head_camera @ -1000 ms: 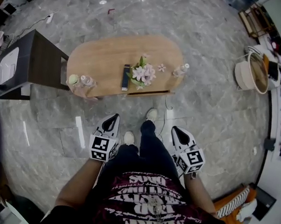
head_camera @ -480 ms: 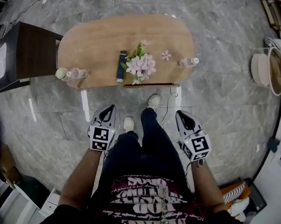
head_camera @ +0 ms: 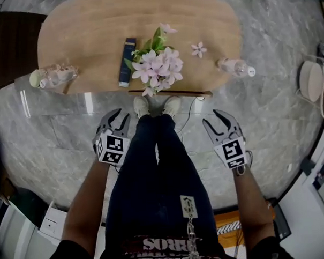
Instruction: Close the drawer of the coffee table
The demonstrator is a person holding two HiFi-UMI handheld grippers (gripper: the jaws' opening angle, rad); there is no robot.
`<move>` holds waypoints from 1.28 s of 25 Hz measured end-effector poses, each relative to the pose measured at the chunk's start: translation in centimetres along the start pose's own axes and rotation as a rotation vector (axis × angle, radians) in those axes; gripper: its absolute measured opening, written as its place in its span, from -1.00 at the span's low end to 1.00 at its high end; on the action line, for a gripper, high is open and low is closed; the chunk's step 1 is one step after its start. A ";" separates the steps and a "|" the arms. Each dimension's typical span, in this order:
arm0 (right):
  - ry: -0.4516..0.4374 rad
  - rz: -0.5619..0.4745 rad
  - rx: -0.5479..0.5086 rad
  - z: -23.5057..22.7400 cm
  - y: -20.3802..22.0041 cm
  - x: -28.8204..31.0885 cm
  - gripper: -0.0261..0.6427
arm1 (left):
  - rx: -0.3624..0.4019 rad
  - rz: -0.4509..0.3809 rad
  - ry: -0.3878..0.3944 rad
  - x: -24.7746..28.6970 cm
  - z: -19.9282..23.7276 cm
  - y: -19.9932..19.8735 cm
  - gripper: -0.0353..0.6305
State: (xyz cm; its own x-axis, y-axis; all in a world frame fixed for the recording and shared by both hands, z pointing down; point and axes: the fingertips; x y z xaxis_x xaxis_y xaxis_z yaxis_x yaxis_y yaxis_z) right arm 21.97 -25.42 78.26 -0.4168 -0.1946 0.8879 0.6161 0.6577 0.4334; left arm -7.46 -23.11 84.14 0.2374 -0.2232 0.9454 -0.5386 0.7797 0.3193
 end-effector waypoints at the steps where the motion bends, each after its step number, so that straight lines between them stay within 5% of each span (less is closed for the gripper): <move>1: 0.013 0.043 -0.027 -0.5 1.4 1.7 -0.33 | 0.020 0.018 -0.005 1.6 0.3 0.6 -0.44; 6: 0.093 0.225 -0.237 -3.2 7.6 7.8 -0.27 | 0.055 0.018 -0.066 7.8 2.4 1.3 -0.42; 13: 0.157 0.343 -0.417 -6.0 11.3 13.3 -0.23 | 0.205 0.060 -0.070 12.7 2.5 1.1 -0.31; 21: 0.216 0.441 -0.507 -8.3 12.3 17.2 -0.23 | 0.247 0.105 -0.147 14.0 2.2 1.6 -0.31; 26: 0.242 0.446 -0.604 -8.5 12.0 18.4 -0.53 | 0.244 0.123 -0.236 14.1 2.9 1.5 -0.46; 32: 0.199 0.450 -0.638 -8.2 12.2 18.0 -0.57 | 0.233 0.153 -0.227 14.0 2.6 1.7 -0.48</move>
State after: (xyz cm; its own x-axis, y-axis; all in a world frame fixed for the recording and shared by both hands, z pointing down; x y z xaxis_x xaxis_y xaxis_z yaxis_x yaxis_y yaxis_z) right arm 27.48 -26.90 100.83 0.0519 -0.1760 0.9830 0.9846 0.1735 -0.0209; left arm -7.18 -26.44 98.13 -0.0315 -0.2587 0.9654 -0.7302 0.6655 0.1545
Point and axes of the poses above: the fingertips, and each gripper's own axes: x forward along the fingers, z to its left, y out of its underside, and after that the axes turned 9 degrees about z, right-handed
